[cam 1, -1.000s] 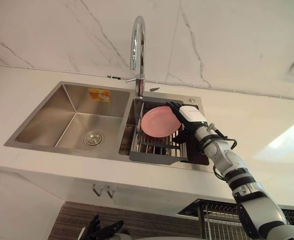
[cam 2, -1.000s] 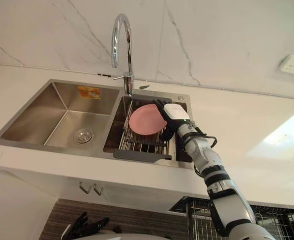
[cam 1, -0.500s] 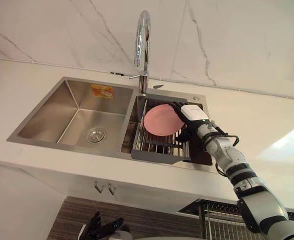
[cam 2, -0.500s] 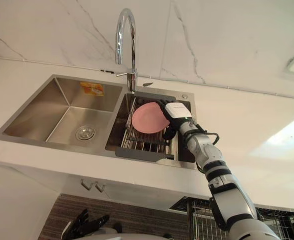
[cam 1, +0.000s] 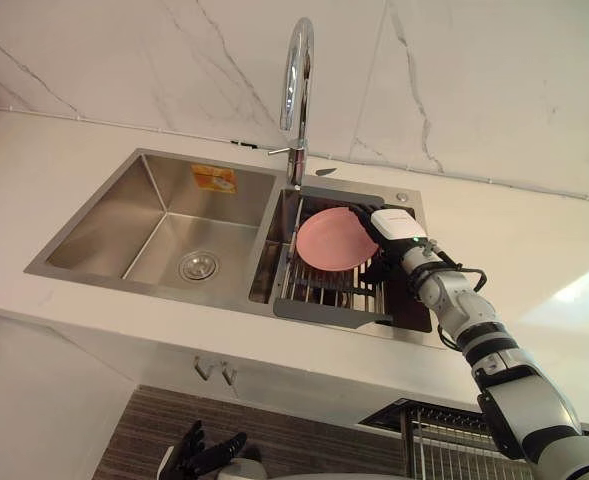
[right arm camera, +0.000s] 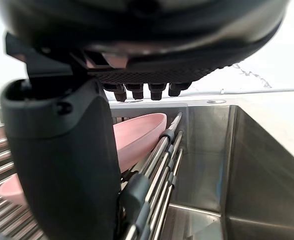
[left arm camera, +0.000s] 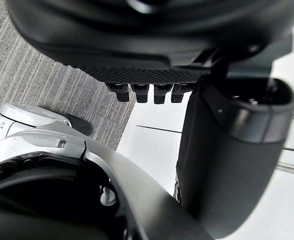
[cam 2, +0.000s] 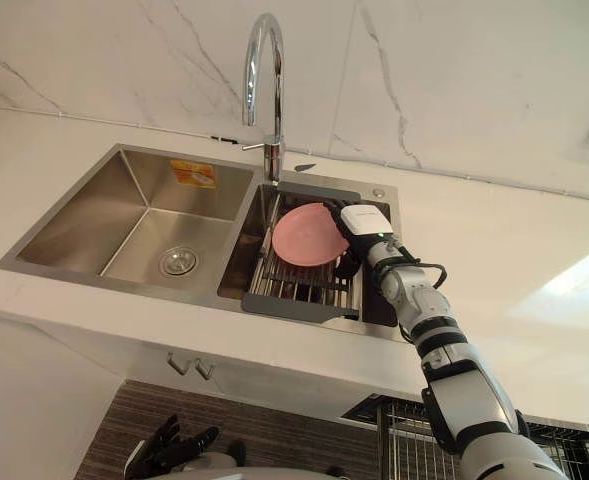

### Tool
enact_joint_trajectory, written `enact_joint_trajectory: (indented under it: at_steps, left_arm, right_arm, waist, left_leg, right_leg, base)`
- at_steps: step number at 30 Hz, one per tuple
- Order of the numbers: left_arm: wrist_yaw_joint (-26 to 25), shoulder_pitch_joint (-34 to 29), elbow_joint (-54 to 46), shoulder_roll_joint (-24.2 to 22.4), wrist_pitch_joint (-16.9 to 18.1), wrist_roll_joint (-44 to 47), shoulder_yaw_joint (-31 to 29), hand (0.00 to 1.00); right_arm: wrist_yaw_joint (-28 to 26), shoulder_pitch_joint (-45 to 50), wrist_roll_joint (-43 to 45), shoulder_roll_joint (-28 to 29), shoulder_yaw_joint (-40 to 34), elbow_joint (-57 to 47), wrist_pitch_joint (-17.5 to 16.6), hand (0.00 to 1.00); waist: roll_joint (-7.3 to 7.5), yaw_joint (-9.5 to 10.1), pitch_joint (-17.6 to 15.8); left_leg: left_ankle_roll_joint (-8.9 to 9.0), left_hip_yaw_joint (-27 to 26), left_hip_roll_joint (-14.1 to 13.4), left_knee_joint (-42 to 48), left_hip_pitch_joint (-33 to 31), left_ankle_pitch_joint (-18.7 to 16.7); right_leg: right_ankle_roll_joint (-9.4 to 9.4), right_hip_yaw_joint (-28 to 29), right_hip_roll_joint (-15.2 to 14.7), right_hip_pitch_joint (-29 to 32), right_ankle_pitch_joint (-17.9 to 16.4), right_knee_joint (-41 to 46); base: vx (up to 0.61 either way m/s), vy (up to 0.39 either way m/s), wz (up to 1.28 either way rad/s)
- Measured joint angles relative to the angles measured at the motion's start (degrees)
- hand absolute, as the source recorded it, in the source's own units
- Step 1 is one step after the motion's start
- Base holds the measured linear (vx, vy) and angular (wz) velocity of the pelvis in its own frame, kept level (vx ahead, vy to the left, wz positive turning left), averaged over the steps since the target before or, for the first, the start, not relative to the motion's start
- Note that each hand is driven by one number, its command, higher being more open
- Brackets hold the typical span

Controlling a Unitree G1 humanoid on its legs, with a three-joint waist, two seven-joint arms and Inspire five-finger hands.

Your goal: Walk over to the sink, pick up the cup, carry it to the dishwasher, place the cup inside the dishwasher, then close the dishwasher door

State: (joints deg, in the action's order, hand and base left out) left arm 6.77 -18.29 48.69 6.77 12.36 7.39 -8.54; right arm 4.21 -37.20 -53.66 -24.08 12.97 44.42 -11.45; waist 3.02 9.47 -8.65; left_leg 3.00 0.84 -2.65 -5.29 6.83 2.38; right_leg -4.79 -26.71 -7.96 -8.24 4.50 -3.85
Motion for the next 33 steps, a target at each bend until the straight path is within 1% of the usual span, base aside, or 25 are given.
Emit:
enact_joint_trajectory:
  at_steps: [8, 16, 17, 24, 30, 33]
  left_arm:
    - [0.08, 0.00, -0.64, 0.00, -0.06, 0.00, 0.21, 1.00]
    - [0.19, 0.00, -0.73, -0.01, -0.12, 0.11, 0.24, 1.00]
    - [0.22, 0.00, -0.74, -0.01, -0.11, 0.40, 0.32, 1.00]
    - [0.39, 0.14, -1.02, 0.03, 0.13, 0.62, 0.38, 1.00]
    - [0.62, 0.23, -1.01, 0.21, 0.13, 1.01, 0.50, 1.00]
    - [0.63, 0.50, -0.94, 0.57, 0.18, 1.32, 1.02, 1.00]
  right_arm:
    - [3.00, -0.69, -0.53, -0.08, 0.00, 1.00, 1.08, 1.00]
    - [3.14, -0.69, -0.52, -0.29, 0.00, 0.99, 1.16, 1.00]
    - [3.14, -0.69, -0.52, -0.29, 0.00, 0.99, 1.17, 0.00]
    - [3.15, -0.84, -0.22, -0.31, 0.00, 1.03, 1.29, 0.00]
    - [2.84, -2.94, 3.90, -1.17, -0.07, 1.14, 1.32, 0.00]
    - [2.91, -2.97, 4.19, -1.19, -0.07, 1.14, 0.92, 0.00]
  waist:
    - [0.00, 0.32, -0.12]
    - [-0.11, 0.41, -0.25]
    - [-0.13, 0.42, -0.37]
    - [-0.10, 0.54, -1.37]
    - [0.10, 0.64, -1.51]
    - [0.30, 0.82, -1.68]
  left_leg:
    - [-0.08, 0.15, 0.47, 0.01, -0.22, 0.06]
    - [-0.28, 0.15, 0.76, 0.00, -0.40, 0.20]
    - [-0.29, 0.16, 0.76, 0.00, -0.42, 0.21]
    - [-0.37, 0.27, 0.79, 0.00, -0.69, 0.26]
    - [-0.38, 0.44, 0.80, 0.00, -0.86, 0.26]
    - [-0.38, 0.47, 0.80, -0.01, -0.94, 0.26]
  right_leg:
    - [-0.15, -0.22, -0.42, 0.07, 0.09, 0.00]
    - [-0.26, -0.20, -0.71, 0.26, 0.16, 0.13]
    - [-0.27, -0.20, -0.70, 0.27, 0.15, 0.13]
    - [-0.31, -0.32, -0.72, 0.42, 0.12, 0.13]
    - [-0.31, -0.54, -0.70, 0.50, 0.12, 0.13]
    - [-0.31, -0.55, -0.69, 0.55, 0.11, 0.13]
  base:
    - [0.00, 0.000, 0.00]
    - [0.00, 0.000, 0.00]
    - [0.00, 0.000, 0.00]
    - [0.00, 0.000, 0.00]
    - [0.00, 0.000, 0.00]
    - [0.00, 0.000, 0.00]
